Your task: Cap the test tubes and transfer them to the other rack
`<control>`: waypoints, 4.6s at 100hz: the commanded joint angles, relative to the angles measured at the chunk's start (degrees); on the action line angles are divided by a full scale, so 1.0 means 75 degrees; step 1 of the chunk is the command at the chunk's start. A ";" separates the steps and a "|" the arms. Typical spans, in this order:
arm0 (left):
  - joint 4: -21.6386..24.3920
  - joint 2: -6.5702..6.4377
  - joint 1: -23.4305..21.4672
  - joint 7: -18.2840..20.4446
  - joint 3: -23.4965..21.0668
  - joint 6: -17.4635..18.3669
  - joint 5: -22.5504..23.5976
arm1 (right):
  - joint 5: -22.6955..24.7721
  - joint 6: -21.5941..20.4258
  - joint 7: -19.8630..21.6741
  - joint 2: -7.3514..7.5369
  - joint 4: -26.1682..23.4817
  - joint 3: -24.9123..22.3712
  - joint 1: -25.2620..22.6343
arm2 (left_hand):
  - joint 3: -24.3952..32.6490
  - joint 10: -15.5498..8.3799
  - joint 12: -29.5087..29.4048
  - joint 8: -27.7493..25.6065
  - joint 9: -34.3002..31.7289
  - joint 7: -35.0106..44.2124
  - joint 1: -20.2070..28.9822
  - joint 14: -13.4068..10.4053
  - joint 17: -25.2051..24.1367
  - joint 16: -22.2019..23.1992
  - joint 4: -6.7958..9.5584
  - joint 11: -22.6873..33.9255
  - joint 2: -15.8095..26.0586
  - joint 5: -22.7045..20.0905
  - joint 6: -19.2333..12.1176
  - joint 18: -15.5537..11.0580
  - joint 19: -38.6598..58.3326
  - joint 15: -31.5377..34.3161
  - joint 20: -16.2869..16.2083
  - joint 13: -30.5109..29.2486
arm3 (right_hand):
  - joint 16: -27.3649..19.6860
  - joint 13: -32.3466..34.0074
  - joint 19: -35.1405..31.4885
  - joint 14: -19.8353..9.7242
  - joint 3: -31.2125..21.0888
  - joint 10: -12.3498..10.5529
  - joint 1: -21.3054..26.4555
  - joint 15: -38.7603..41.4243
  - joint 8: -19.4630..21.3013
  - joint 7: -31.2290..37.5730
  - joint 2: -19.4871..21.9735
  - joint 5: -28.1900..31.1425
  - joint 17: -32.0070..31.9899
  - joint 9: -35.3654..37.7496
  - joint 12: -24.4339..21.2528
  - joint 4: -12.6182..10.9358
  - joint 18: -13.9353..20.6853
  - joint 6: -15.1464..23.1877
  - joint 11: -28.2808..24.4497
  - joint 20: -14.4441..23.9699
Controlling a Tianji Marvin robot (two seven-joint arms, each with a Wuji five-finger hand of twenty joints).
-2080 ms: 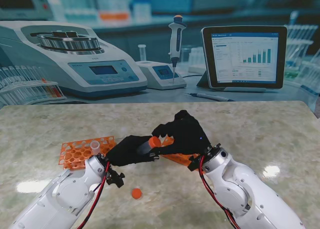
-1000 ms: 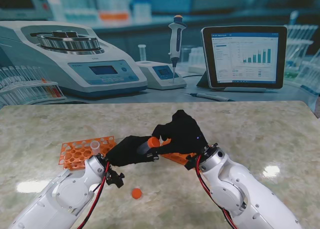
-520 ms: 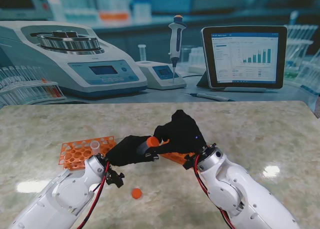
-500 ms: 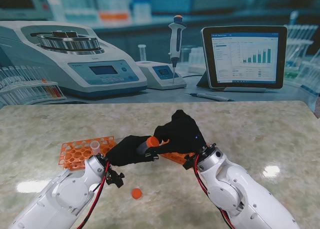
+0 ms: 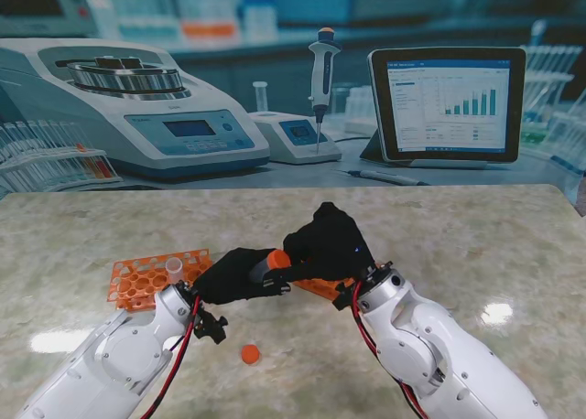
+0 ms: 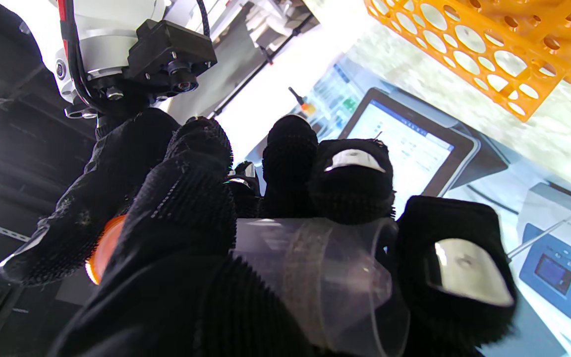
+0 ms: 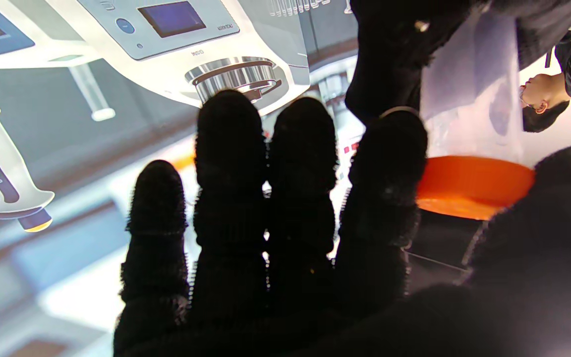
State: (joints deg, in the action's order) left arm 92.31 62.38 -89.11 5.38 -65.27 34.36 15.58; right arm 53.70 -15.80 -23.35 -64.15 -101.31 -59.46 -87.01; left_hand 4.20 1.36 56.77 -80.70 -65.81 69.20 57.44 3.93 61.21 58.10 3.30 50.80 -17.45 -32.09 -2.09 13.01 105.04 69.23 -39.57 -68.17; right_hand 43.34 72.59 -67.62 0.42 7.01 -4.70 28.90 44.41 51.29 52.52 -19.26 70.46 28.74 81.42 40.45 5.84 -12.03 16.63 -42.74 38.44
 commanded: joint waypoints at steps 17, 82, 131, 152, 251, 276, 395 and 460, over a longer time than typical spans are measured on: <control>0.0101 0.0018 -0.0029 0.0031 0.0028 0.0036 0.0034 | -0.0136 0.0153 0.0282 -0.0055 -0.0029 0.0055 0.0024 | 0.0076 -0.0363 0.0144 -0.0222 -0.0089 0.0170 0.0153 -0.0274 0.0152 0.0117 -0.0021 0.0149 0.0380 0.0009 -0.0339 -0.1005 0.1443 0.0271 0.0083 -0.0448 | -0.0042 0.0316 -0.0235 -0.0127 -0.0683 -0.0211 -0.0434 0.0145 -0.0079 0.0105 0.1167 0.0352 -0.0037 0.0215 -0.0207 -0.0290 0.0118 0.0774 -0.0216 -0.0052; 0.0069 0.0021 -0.0009 0.0021 0.0036 0.0050 0.0037 | -0.0291 0.0202 0.0519 -0.0034 -0.0275 -0.0274 -0.0324 | 0.0087 -0.0369 0.0144 -0.0219 -0.0089 0.0169 0.0151 -0.0274 0.0152 0.0117 -0.0021 0.0146 0.0391 0.0014 -0.0342 -0.1000 0.1448 0.0269 0.0085 -0.0446 | -0.0108 -0.0676 0.0301 0.0131 -0.0884 0.0163 -0.1210 -0.1165 -0.0650 -0.1830 0.1615 -0.1423 -0.0704 -0.0991 -0.0580 -0.0307 -0.0059 -0.0098 0.2039 -0.0007; 0.0055 0.0023 0.0002 0.0020 0.0037 0.0051 0.0031 | -0.0176 -0.0424 0.0484 0.0009 -0.0405 -0.0628 -0.0564 | 0.0081 -0.0360 0.0146 -0.0218 -0.0090 0.0176 0.0155 -0.0270 0.0152 0.0116 -0.0029 0.0148 0.0376 0.0012 -0.0338 -0.1007 0.1457 0.0263 0.0085 -0.0434 | -0.0154 -0.1348 0.0590 0.0025 -0.0972 0.0305 -0.0767 -0.1698 -0.1253 -0.3074 0.0950 -0.3004 -0.1043 -0.2324 -0.0900 -0.0350 -0.0123 -0.0788 0.2955 0.0059; 0.0050 0.0024 0.0011 0.0021 0.0046 0.0042 0.0028 | -0.0166 -0.0657 0.0514 0.0023 -0.0467 -0.0724 -0.0647 | 0.0084 -0.0358 0.0147 -0.0219 -0.0091 0.0174 0.0155 -0.0267 0.0152 0.0117 -0.0028 0.0148 0.0389 0.0011 -0.0337 -0.1007 0.1457 0.0261 0.0086 -0.0430 | -0.0132 -0.1364 0.0622 0.0001 -0.1226 0.0317 -0.0304 -0.1742 -0.1260 -0.3074 0.0270 -0.3014 -0.1052 -0.2334 -0.0897 -0.0411 -0.0137 -0.0848 0.2939 0.0100; 0.0059 0.0020 0.0004 0.0030 0.0041 0.0048 0.0030 | -0.0254 -0.0974 0.0581 0.0018 -0.0572 -0.0655 -0.0620 | 0.0082 -0.0364 0.0150 -0.0220 -0.0083 0.0173 0.0156 -0.0264 0.0152 0.0118 -0.0029 0.0147 0.0388 0.0016 -0.0340 -0.1002 0.1456 0.0259 0.0091 -0.0427 | -0.0038 -0.0788 0.0505 -0.0141 -0.3368 0.0105 0.0699 -0.1477 -0.1477 -0.1859 -0.0921 -0.2463 -0.0788 -0.1361 -0.0502 0.0334 -0.0084 -0.0327 0.2352 0.0185; 0.0057 0.0021 0.0006 0.0026 0.0044 0.0052 0.0035 | -0.0295 -0.0919 0.0596 0.0011 -0.0533 -0.0597 -0.0583 | 0.0086 -0.0358 0.0150 -0.0220 -0.0086 0.0172 0.0161 -0.0263 0.0152 0.0118 -0.0027 0.0147 0.0383 0.0019 -0.0335 -0.0995 0.1460 0.0258 0.0093 -0.0425 | -0.0028 -0.0554 0.0431 -0.0166 -0.1206 0.0029 0.2737 -0.1325 -0.2489 -0.0384 -0.0432 -0.2699 -0.0687 -0.1025 -0.0432 -0.0321 -0.0034 0.0214 0.2171 0.0150; 0.0045 0.0020 0.0021 0.0029 0.0058 0.0050 0.0042 | -0.0001 -0.0414 0.0024 -0.0044 -0.0318 -0.0190 -0.0299 | 0.0086 -0.0363 0.0155 -0.0220 -0.0088 0.0171 0.0148 -0.0248 0.0152 0.0119 -0.0027 0.0152 0.0383 0.0018 -0.0355 -0.0979 0.1471 0.0255 0.0107 -0.0410 | 0.0032 0.0145 -0.0057 -0.0220 -0.4422 -0.0107 0.0572 -0.0583 -0.1874 -0.0287 -0.0794 -0.1051 -0.0205 0.0059 -0.0001 0.0675 0.0122 0.0532 0.1178 0.0101; 0.0027 0.0015 0.0050 0.0051 0.0080 0.0037 0.0051 | -0.0099 -0.0022 0.0243 -0.0052 -0.0334 -0.0053 -0.0146 | 0.0090 -0.0370 0.0157 -0.0219 -0.0088 0.0170 0.0147 -0.0245 0.0153 0.0119 -0.0026 0.0151 0.0379 0.0014 -0.0349 -0.0978 0.1483 0.0256 0.0114 -0.0409 | 0.0106 0.0323 -0.0259 -0.0197 -0.4806 -0.0127 -0.0523 -0.0049 -0.0156 -0.0675 -0.0249 -0.0059 -0.0031 0.0195 0.0177 0.0136 0.0155 0.0588 0.0275 0.0031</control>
State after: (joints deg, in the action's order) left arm 92.28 62.43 -88.68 5.46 -64.90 34.64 15.81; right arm 53.30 -16.50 -21.99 -64.20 -103.78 -60.12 -88.10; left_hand 4.20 0.75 56.78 -80.72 -65.81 69.21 57.44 3.79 61.09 58.16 3.30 50.80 -18.09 -32.17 -2.25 12.48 105.07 69.10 -39.55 -68.17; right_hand 43.33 72.58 -67.78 0.09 -22.03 -4.40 21.68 41.59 48.77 45.09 -27.69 63.78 28.37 80.79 40.97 10.54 -11.99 10.35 -38.60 38.52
